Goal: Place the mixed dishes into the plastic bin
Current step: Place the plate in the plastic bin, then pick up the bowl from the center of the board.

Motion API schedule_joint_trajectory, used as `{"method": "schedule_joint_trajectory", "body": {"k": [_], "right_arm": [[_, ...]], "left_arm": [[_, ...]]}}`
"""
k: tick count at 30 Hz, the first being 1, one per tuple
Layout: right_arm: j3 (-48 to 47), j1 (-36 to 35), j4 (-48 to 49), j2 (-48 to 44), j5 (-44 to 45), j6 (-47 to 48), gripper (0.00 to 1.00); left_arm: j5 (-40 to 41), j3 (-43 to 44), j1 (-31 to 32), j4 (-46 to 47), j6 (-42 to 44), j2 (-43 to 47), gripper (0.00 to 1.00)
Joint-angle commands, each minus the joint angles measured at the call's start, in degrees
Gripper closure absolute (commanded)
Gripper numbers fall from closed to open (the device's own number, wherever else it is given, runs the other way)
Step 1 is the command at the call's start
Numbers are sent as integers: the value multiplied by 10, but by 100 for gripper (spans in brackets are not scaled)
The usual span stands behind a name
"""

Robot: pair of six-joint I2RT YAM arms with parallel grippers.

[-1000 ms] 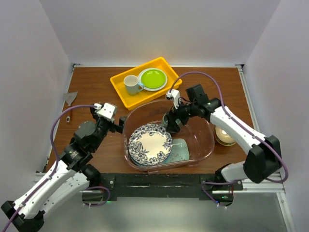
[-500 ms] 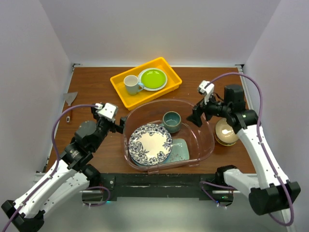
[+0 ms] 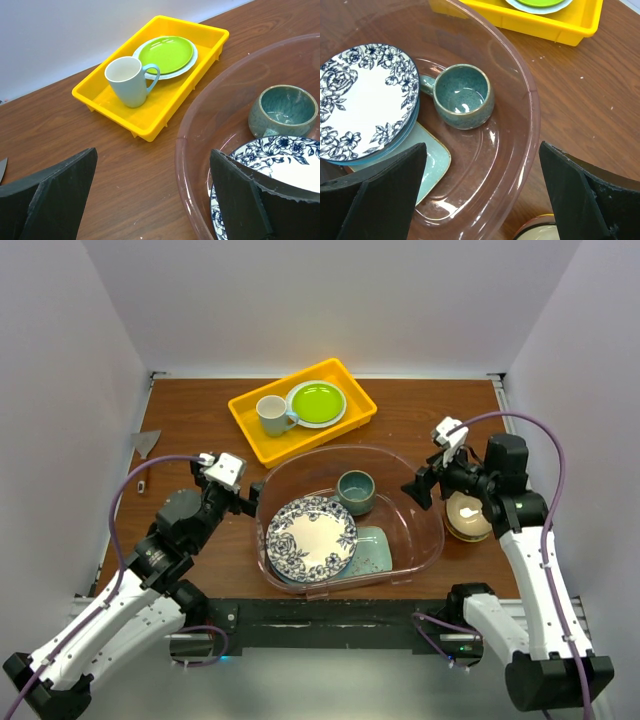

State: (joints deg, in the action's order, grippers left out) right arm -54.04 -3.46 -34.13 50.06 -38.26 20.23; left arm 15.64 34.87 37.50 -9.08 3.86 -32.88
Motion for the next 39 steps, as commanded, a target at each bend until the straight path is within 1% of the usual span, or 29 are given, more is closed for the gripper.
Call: {"method": "schedule_joint_trajectory", "body": {"k": [1,9,39], "right_arm": [[6,8,33,-13,2,-7,1],[15,16,37,-19,3,-10,1],[0,17,20,-13,35,5,1]], "left_arm": [[-5,-1,-4,23,0,0,0],[-8,-1,-4,23,1,-3,0],[-11,-1,-4,22,2,-3,0]]}}
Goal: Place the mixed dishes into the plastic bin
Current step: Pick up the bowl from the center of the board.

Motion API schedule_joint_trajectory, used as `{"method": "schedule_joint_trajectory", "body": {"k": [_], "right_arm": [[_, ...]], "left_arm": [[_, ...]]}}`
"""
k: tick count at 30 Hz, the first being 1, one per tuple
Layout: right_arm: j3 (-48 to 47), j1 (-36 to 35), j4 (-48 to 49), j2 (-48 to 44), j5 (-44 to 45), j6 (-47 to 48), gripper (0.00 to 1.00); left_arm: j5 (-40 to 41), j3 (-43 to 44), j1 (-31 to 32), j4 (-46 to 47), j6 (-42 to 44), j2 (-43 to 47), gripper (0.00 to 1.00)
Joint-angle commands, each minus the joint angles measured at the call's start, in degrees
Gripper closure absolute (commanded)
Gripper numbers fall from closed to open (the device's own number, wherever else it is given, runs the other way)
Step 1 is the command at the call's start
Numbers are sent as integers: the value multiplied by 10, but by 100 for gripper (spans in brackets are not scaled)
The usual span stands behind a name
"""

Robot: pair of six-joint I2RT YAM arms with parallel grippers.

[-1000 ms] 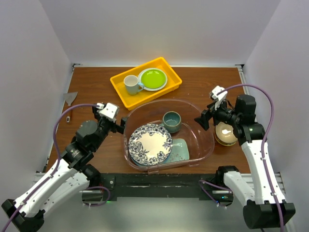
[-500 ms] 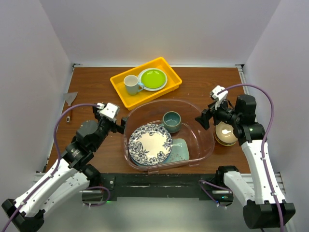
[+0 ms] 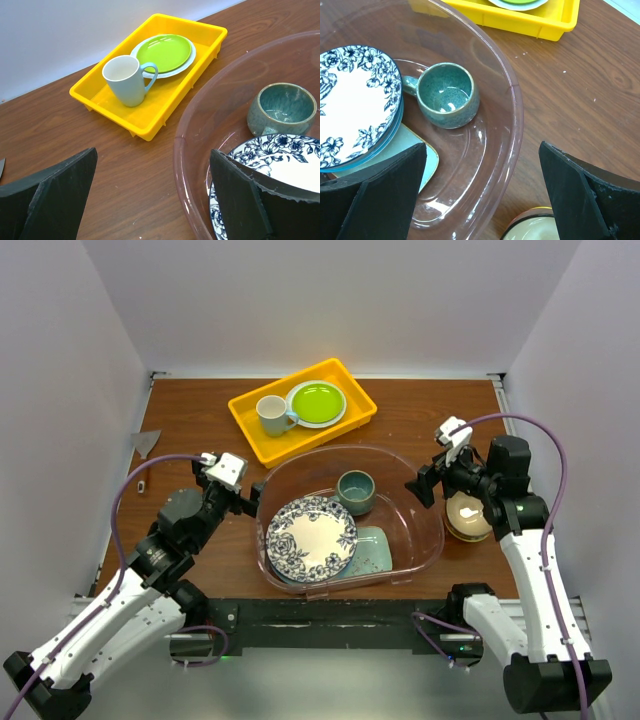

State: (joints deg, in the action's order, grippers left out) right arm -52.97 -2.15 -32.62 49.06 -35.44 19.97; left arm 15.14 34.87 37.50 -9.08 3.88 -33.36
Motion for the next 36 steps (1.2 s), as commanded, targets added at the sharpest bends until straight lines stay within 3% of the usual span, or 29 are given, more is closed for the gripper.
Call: {"method": "schedule_joint_trajectory", "body": {"k": [1,21,36], "right_arm": [[-12,5,3,-2,8,9,1],[-70,4,-88,29,58,80,1],[-103,4,-167,65,202,131,1]], "left_arm": [[-7,-1,-4,22,3,1,0],[-7,-1,-4,22,3,6,0],[-8,0,-3,21,3,9,0]]}}
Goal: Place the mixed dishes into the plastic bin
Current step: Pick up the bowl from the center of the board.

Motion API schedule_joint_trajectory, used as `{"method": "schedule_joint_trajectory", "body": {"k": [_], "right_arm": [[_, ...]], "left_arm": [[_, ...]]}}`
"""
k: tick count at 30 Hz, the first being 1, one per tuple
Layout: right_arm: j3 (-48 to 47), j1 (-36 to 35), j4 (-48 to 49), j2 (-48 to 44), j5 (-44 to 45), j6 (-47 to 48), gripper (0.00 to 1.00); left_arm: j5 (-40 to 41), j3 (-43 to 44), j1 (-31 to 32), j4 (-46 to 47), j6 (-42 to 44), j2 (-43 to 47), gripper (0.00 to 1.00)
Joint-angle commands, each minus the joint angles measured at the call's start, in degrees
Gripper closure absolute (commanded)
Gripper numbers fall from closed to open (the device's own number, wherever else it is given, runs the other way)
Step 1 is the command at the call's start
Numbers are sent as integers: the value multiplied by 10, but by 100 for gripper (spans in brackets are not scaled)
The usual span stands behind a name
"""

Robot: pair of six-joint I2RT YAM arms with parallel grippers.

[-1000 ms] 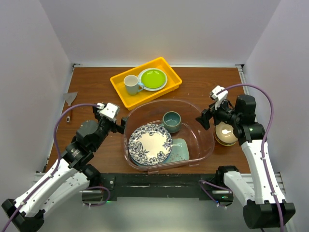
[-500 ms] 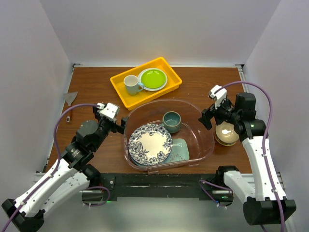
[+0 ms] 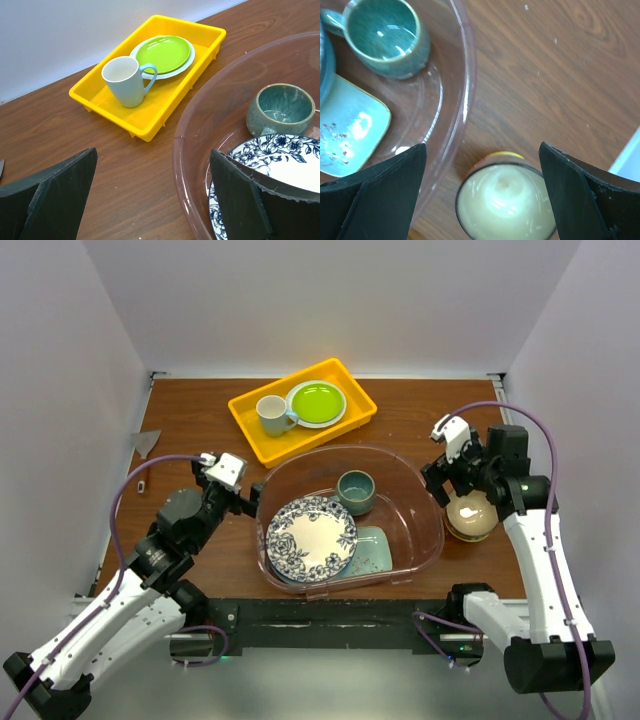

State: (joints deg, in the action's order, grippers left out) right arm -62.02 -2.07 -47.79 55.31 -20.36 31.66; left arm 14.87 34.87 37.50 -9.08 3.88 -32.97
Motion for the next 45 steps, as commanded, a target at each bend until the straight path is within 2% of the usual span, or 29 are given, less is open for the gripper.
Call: {"method": "schedule_joint_trajectory", "body": {"k": [1,16,32,45], "right_arm": [[-11,3,-15,2,59,13,1],[8,19,-8,35,114,24,1],[9,92,-26,61,96,73,1],[8,119,-33,82,84,96,1]], "left_arm": [[-5,0,-4,21,3,6,0],[-6,-1,-4,21,3,19,0],[-7,-2,-3,22,3,26,0],[-7,-2,-4,21,3,28,0]]}}
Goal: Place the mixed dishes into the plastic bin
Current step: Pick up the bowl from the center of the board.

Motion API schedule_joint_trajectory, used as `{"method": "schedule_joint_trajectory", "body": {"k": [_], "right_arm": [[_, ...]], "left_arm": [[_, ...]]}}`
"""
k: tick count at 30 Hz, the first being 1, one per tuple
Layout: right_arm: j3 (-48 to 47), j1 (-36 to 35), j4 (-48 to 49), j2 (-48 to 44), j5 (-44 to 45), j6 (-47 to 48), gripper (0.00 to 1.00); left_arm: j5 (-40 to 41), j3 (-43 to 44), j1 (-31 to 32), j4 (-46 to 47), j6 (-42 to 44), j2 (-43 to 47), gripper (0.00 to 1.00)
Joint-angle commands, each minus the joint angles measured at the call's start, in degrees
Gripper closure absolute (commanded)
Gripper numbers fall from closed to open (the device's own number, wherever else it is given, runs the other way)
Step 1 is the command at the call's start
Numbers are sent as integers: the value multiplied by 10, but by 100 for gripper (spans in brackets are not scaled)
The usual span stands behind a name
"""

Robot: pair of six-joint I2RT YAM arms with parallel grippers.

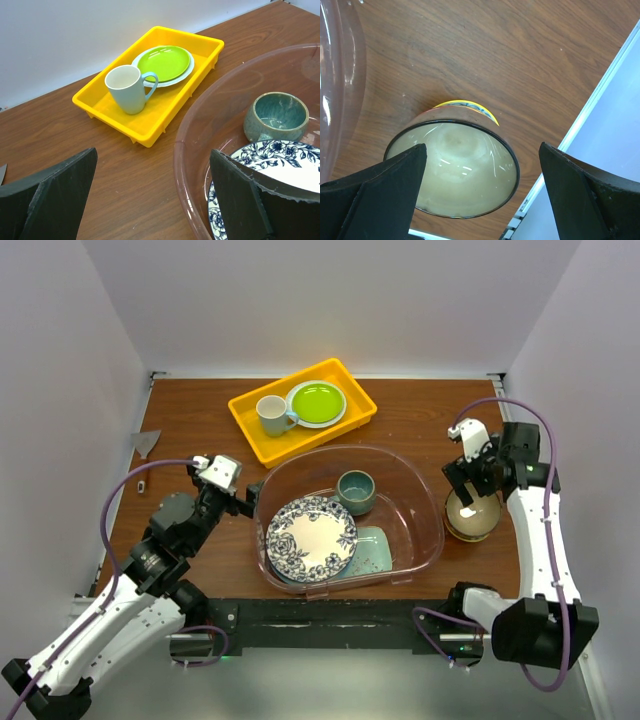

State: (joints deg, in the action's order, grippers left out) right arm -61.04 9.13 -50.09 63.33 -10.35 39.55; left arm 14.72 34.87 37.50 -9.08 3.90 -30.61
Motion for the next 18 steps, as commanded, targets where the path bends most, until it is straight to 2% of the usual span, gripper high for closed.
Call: {"method": "schedule_joint_trajectory", "body": {"k": [1,18], "right_arm": [[-2,10,-11,4,-16,20,1],[-4,51,-25,29,-24,58,1]], "left_arm": [[-6,-2,-4,21,4,5,0],[-5,-2,-4,21,4,6,0]]}}
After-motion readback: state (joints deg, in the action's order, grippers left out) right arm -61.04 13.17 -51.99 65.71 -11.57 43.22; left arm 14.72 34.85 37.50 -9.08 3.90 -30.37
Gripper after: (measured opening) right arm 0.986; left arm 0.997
